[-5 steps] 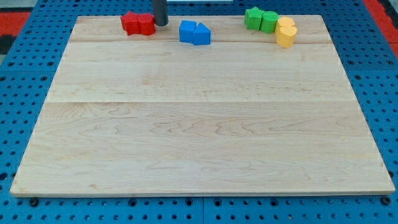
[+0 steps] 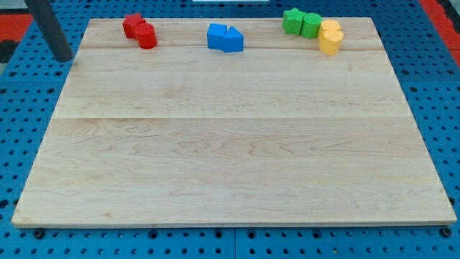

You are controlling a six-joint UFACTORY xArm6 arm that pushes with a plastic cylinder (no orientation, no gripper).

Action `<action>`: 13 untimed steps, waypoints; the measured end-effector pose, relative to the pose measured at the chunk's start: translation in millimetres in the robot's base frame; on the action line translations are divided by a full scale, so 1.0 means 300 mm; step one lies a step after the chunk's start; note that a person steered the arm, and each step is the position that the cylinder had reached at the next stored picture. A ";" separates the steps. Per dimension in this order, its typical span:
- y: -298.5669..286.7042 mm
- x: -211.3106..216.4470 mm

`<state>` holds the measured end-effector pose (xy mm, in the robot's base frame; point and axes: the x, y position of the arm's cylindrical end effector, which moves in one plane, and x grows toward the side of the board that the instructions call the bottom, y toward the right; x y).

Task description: Place the red star along with red circle in center of the board

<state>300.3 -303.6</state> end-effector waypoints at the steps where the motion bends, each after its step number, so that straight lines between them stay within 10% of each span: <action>1: 0.005 -0.086; 3: 0.256 -0.346; 5: 0.478 -0.079; 10: 0.471 -0.228; 12: 0.462 0.196; 13: 0.125 0.132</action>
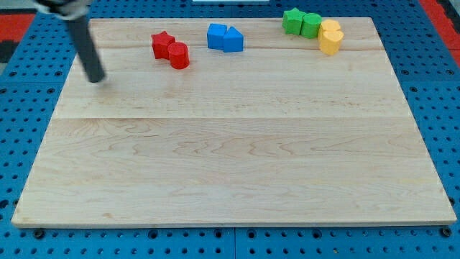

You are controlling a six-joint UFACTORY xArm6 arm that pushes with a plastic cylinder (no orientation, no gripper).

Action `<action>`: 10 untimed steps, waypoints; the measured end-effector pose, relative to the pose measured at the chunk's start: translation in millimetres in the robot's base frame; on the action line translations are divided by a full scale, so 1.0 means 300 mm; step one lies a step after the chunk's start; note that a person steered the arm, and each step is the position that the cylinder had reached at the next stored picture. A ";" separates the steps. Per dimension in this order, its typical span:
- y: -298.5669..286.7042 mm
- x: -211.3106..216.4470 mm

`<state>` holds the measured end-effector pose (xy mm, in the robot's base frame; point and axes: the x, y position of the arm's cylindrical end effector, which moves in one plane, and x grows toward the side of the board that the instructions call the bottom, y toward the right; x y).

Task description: Place the red star along with red circle in center of the board

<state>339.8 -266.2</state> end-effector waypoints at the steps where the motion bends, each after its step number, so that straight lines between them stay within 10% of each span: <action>1: 0.038 -0.252; 2: 0.206 -0.369; 4: 0.588 -0.104; 6: 0.528 -0.222; 9: 0.673 0.193; 10: 0.629 0.062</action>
<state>358.4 -77.5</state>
